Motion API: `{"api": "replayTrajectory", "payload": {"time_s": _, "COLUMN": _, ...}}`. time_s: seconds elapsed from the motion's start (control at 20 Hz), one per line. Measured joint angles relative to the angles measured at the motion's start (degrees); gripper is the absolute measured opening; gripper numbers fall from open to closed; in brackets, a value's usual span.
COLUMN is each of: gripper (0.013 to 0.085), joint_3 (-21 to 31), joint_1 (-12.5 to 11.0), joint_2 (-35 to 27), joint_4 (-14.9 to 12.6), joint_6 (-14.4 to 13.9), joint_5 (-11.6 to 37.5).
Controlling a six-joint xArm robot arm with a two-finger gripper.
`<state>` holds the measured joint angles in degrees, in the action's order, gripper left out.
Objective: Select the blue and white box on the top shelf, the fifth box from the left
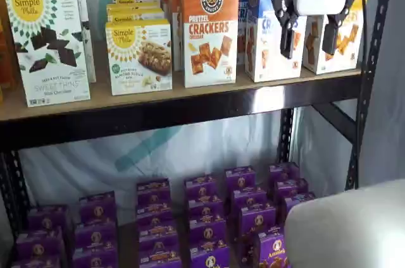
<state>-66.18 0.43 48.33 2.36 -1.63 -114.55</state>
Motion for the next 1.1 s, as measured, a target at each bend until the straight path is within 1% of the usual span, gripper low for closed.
{"api": "replayTrajectory", "payload": {"time_s": 0.05, "gripper": 0.0850, "joint_3": -1.09, "joint_1": -0.44, "joint_2": -1.25, "joint_4": 0.53, "joint_6": 0.09, "joint_5": -2.17}}
{"api": "replayTrajectory", "payload": {"time_s": 0.1, "gripper": 0.0850, "joint_3": -3.49, "joint_1": -1.49, "joint_2": -4.14, "joint_4": 1.76, "joint_6": 0.31, "joint_5": -6.80}}
{"api": "replayTrajectory", "payload": {"time_s": 0.15, "gripper": 0.0850, "joint_3": -4.37, "joint_1": -2.08, "joint_2": -5.29, "joint_4": 2.45, "joint_6": 0.45, "joint_5": -8.87}}
{"api": "replayTrajectory", "payload": {"time_s": 0.2, "gripper": 0.0850, "joint_3": -4.71, "joint_1": -2.43, "joint_2": -5.67, "joint_4": 2.89, "joint_6": 0.58, "joint_5": -9.71}}
{"api": "replayTrajectory", "payload": {"time_s": 0.3, "gripper": 0.0850, "joint_3": -4.85, "joint_1": -2.67, "joint_2": -5.83, "joint_4": 3.18, "joint_6": 0.69, "joint_5": -10.13}}
{"api": "replayTrajectory", "payload": {"time_s": 0.75, "gripper": 0.0850, "joint_3": -4.72, "joint_1": -2.61, "joint_2": -5.63, "joint_4": 2.84, "joint_6": 0.92, "joint_5": -9.00}}
{"api": "replayTrajectory", "payload": {"time_s": 1.1, "gripper": 0.0850, "joint_3": -4.78, "joint_1": -2.71, "joint_2": -5.79, "joint_4": 2.87, "joint_6": 1.00, "joint_5": -9.06}}
